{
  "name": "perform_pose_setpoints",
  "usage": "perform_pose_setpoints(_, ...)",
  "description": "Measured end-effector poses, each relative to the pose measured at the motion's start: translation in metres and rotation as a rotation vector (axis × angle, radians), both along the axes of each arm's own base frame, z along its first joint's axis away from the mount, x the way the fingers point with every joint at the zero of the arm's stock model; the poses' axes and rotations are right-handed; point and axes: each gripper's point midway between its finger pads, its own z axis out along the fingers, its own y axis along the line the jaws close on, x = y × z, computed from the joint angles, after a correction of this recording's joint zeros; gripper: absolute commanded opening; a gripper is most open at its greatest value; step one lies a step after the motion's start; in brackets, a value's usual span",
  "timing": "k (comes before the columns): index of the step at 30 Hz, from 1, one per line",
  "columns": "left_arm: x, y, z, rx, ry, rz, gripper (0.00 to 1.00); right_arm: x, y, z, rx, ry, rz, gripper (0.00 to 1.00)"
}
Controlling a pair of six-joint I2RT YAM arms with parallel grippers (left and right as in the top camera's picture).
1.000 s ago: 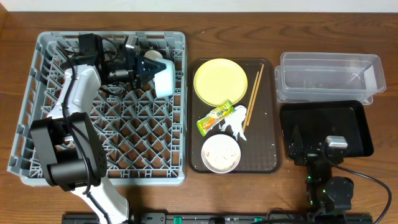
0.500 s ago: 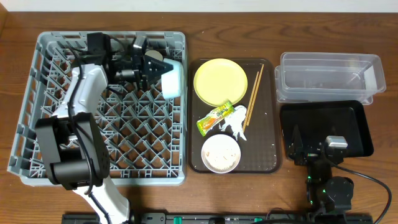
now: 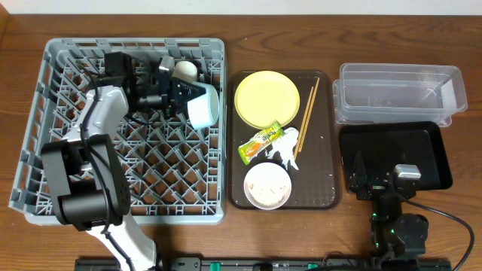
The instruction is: Sort waste into correct bins and load items into the dishwasher rack
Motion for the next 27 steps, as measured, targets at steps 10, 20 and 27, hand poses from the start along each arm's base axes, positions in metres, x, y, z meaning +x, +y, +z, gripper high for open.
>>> perform_pose_setpoints(10, 0.010, 0.035, -0.014, 0.076, 0.026, 0.103, 0.55, 0.000, 0.000, 0.000, 0.000, 0.000, 0.000, 0.99)
perform_pose_setpoints(20, 0.010, 0.075, -0.005, 0.348, -0.004, 0.251, 0.56, 0.000, 0.000, 0.000, 0.000, 0.000, 0.000, 0.99)
perform_pose_setpoints(27, -0.009, 0.099, 0.047, 0.617, -0.134, 0.392, 0.50, 0.000, 0.000, 0.000, 0.000, 0.001, 0.000, 0.99)
